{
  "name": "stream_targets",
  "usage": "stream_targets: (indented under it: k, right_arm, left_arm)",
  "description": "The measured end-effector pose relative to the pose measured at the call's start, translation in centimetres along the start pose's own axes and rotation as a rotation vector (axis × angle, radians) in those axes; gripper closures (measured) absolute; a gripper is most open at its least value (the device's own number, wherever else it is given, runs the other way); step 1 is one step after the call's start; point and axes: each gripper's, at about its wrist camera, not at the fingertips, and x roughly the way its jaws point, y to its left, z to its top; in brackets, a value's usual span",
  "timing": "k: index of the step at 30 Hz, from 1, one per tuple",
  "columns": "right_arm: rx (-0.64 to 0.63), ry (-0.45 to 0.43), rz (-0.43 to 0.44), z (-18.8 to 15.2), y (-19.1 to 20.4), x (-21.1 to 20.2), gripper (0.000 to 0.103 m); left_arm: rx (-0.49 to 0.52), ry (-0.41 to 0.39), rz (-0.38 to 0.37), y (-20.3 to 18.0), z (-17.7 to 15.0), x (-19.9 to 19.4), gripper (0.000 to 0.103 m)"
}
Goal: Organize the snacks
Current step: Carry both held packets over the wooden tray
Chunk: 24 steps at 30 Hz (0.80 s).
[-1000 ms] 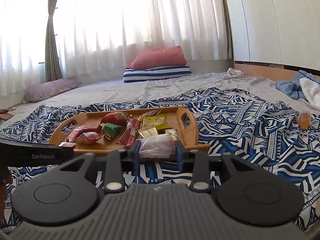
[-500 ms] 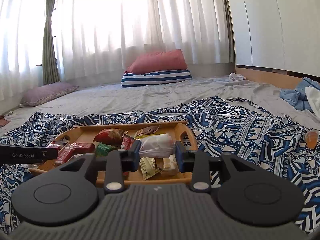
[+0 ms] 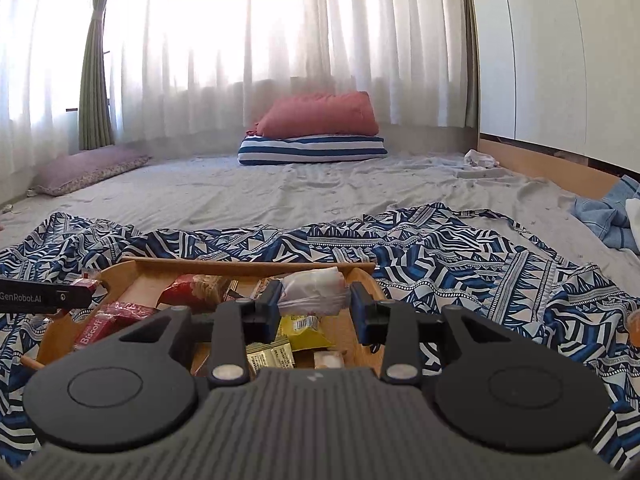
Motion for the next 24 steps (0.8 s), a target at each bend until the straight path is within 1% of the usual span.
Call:
stream_targets:
  k: [3,7,13,16,24]
  right_arm:
    - [-0.002,0.027,-0.007,0.2,-0.1,1.5,0.064]
    - [-0.006,0.061,-0.027,0.4,-0.2,3.6,0.064]
    - [0.016,0.105,-0.054,0.7,-1.0,6.5,0.064]
    - [0.034,0.131,-0.066,0.7,-1.4,7.8,0.064]
    - [-0.001,0.178,-0.089,0.4,-1.7,10.1,0.064]
  left_arm:
    - [-0.019,0.012,0.003,0.4,0.6,1.5,0.072]
    - [-0.017,0.02,0.012,0.7,1.3,3.4,0.072]
    - [-0.05,0.061,0.031,1.4,2.2,6.5,0.072]
    - [-0.043,0.065,0.041,1.6,2.5,7.7,0.072]
    - [-0.049,0.094,0.056,1.7,2.8,10.6,0.072]
